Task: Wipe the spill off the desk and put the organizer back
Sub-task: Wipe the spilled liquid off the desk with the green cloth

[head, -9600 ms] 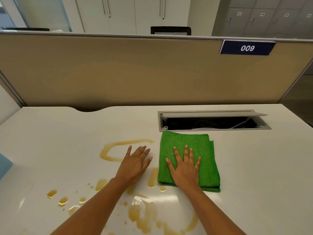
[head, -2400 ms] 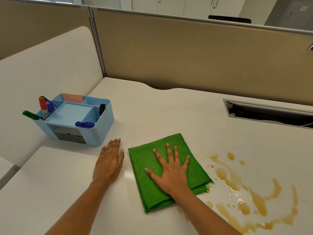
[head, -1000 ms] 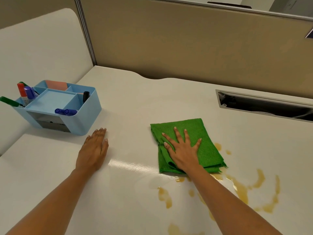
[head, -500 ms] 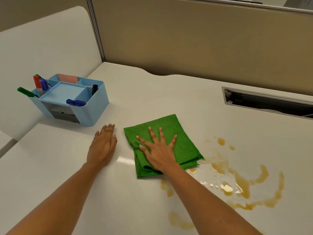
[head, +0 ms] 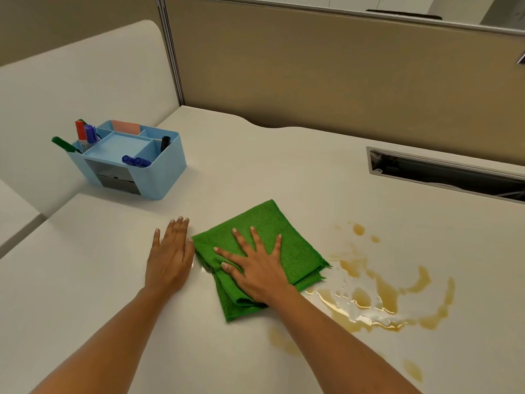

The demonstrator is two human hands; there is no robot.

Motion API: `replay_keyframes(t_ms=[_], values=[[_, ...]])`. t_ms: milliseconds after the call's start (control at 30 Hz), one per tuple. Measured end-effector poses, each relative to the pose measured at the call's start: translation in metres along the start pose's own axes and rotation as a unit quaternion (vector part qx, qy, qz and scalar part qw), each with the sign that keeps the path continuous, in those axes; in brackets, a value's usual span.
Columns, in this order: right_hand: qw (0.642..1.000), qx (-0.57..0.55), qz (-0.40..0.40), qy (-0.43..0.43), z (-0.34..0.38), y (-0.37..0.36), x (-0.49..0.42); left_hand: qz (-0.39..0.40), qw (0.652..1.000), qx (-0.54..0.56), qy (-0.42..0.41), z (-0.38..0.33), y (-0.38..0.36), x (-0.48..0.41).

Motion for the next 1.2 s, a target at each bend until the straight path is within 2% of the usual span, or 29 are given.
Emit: replay_keyframes(t_ms=[367, 733, 1200], values=[[1.000, 0.005, 0.002, 0.019, -0.039, 0.011, 0.064, -0.018, 1.000, 0.007, 0.024, -0.017, -0.004, 0.036], [0.996, 0.007, -0.008, -0.089, -0.094, 0.019, 0.084, -0.015, 1.000, -0.013, 0.016, -0.020, -0.003, 0.039], [0.980, -0.007, -0.031, -0.196, -0.047, 0.005, 0.073, -0.021, 1.000, 0.003, 0.005, -0.019, -0.007, 0.038]])
Point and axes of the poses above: each hand's wrist, its own x-axis away from the middle knuckle, its own y-axis out of the back of the hand, z = x × y, the point moved 1 cm from there along -x, towards the middle knuckle, and after that the axes turned 6 degrees about -z, right-handed, at the moved point
